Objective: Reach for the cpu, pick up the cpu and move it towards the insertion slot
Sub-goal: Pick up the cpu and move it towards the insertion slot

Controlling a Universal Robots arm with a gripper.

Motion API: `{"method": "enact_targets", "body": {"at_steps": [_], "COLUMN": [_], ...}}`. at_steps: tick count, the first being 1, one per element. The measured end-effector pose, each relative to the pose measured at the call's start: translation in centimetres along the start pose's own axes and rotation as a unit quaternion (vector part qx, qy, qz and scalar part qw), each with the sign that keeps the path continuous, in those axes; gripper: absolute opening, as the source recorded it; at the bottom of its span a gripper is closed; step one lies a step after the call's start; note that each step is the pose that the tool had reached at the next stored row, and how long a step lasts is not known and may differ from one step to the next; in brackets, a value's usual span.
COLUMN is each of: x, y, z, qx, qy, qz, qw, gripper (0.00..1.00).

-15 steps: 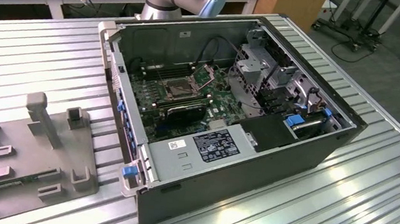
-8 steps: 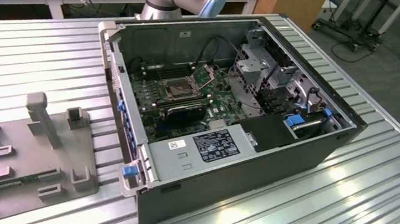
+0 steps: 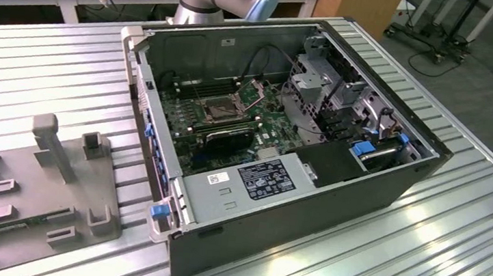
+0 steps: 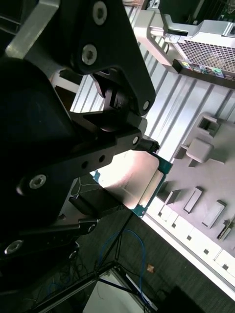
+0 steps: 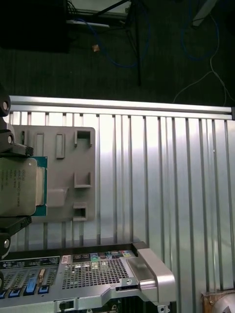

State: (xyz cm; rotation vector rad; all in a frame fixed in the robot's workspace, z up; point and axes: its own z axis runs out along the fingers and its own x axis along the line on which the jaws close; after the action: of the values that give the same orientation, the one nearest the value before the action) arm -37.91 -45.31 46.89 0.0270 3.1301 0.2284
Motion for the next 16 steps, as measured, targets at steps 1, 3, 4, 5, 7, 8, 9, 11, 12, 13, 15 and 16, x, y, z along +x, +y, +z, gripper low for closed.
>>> {"method": "enact_targets", "body": {"at_steps": [1,3,4,5,7,8,9,11,12,13,15,16], "x": [-0.13,-0.41,-0.55,-0.68,-0.95,-1.07,-1.19,-1.42,-1.52,-1.62,-1.76,-1.82], "y": [0.00,0.01,0.01,0.01,0.02,0.02,0.02,0.02,0.03,0.03,0.03,0.03], "z": [0.01,0.01,0.01,0.01,0.01,0.01,0.02,0.02,0.02,0.02,0.03,0.03], "qx": [0.0000,0.0000,0.0000,0.0000,0.0000,0.0000,0.0000,0.0000,0.0000,0.0000,0.0000,0.0000], "qy": [0.0000,0.0000,0.0000,0.0000,0.0000,0.0000,0.0000,0.0000,0.0000,0.0000,0.0000,0.0000], "qz": [0.000,0.000,0.000,0.000,0.000,0.000,0.000,0.000,0.000,0.000,0.000,0.000], "qw": [1.00000,1.00000,1.00000,1.00000,1.00000,1.00000,1.00000,1.00000,1.00000,1.00000,1.00000,1.00000], "gripper": [0.55,0.55,0.55,0.55,0.55,0.55,0.55,0.55,0.55,0.55,0.55,0.55]}}
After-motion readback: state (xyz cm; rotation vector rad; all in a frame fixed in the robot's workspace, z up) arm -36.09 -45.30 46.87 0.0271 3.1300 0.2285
